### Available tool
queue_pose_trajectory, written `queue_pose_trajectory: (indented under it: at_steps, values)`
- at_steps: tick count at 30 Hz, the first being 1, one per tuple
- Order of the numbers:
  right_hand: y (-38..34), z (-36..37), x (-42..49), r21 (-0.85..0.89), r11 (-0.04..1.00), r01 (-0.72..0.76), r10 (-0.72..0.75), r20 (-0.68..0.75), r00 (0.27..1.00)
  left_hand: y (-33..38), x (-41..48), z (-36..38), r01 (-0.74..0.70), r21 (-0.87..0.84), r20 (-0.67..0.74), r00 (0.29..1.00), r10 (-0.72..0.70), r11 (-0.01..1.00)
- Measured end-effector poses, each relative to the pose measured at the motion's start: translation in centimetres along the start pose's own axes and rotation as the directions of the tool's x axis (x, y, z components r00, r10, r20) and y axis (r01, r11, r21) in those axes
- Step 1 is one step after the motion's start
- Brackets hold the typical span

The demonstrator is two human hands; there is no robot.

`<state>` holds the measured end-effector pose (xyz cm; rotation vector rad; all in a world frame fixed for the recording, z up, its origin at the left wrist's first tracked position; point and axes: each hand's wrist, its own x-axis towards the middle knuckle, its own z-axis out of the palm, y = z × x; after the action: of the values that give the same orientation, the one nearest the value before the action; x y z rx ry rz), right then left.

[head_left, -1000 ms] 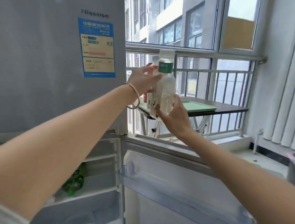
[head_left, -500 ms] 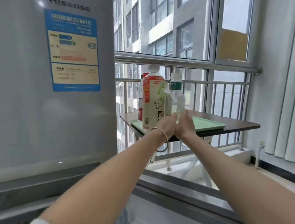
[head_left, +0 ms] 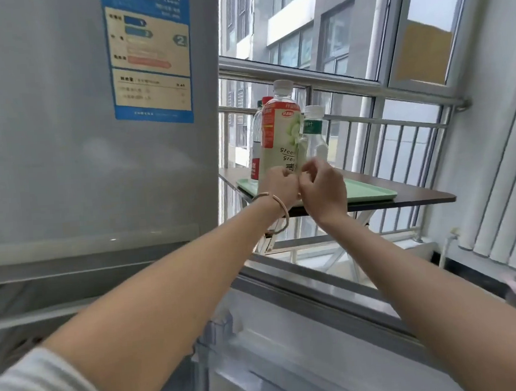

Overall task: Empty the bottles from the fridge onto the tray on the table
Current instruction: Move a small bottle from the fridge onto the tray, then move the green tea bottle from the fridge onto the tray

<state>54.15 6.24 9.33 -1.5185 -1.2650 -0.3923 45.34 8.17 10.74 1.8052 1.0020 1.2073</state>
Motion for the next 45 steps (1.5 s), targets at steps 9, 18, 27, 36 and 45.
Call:
queue_pose_trajectory:
  at_steps: [9, 18, 27, 36, 45]
  values:
    - [-11.1, 1.9, -10.6, 0.174, 0.984, 0.040, -0.102, 0.362, 0.927, -2.9, -10.5, -12.5, 0.196, 0.080, -0.134, 0.974, -0.185, 0.977]
    - [-14.6, 12.7, -23.9, 0.173, 0.985, 0.000, -0.136, 0.778, 0.614, -18.9, -17.4, -23.1, 0.599, 0.382, -0.014, 0.766, -0.643, 0.704]
    - [-11.8, 24.8, -31.0, -0.032, 0.995, -0.097, 0.066, 0.926, 0.371, -33.5, -15.0, -23.6, 0.655, 0.556, -0.260, 0.722, -0.641, 0.512]
    - [-8.8, 31.3, -33.3, -0.099, 0.982, -0.163, 0.154, 0.916, 0.371, -42.1, -11.0, -22.4, 0.648, 0.614, -0.250, 0.701, -0.668, 0.450]
    - [-6.3, 31.0, -33.0, -0.110, 0.965, -0.236, 0.197, 0.901, 0.385, -42.6, -10.3, -21.7, 0.652, 0.575, -0.247, 0.715, -0.654, 0.495]
